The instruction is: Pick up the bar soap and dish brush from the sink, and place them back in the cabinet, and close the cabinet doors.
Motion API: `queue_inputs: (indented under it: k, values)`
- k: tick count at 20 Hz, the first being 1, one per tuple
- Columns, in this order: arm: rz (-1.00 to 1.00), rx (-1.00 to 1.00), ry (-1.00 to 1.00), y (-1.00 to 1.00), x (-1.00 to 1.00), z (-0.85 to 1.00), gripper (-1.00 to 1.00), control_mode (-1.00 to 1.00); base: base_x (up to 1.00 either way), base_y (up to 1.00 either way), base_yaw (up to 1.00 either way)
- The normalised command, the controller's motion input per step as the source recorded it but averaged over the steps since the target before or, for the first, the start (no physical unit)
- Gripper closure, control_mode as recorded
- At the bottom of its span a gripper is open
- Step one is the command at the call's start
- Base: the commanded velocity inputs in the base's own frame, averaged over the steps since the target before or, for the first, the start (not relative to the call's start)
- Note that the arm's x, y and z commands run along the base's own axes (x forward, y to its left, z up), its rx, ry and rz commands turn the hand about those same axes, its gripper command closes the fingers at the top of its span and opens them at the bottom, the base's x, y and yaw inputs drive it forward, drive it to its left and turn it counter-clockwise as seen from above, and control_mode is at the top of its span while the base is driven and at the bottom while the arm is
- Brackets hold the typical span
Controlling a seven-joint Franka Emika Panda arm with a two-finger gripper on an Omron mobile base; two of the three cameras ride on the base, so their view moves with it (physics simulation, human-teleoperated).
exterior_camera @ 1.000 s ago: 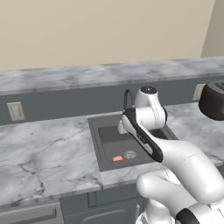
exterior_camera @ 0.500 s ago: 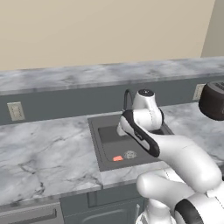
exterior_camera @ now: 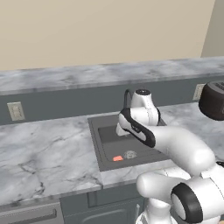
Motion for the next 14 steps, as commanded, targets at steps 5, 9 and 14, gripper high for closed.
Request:
queue_inputs:
  k: [5,9,14]
  values:
    - [0.0,0.0,0.08,0.0,0.16,-0.03,-1.0,-1.0,0.0,0.0,0.0]
    - [0.0,0.0,0.05,0.0,0.2,-0.01,-1.0,-1.0,0.0,0.0,0.0]
    - [0.0,0.0,0.05,0.03,0.23,-0.08,-1.0,-1.0,0.0,0.0,0.0]
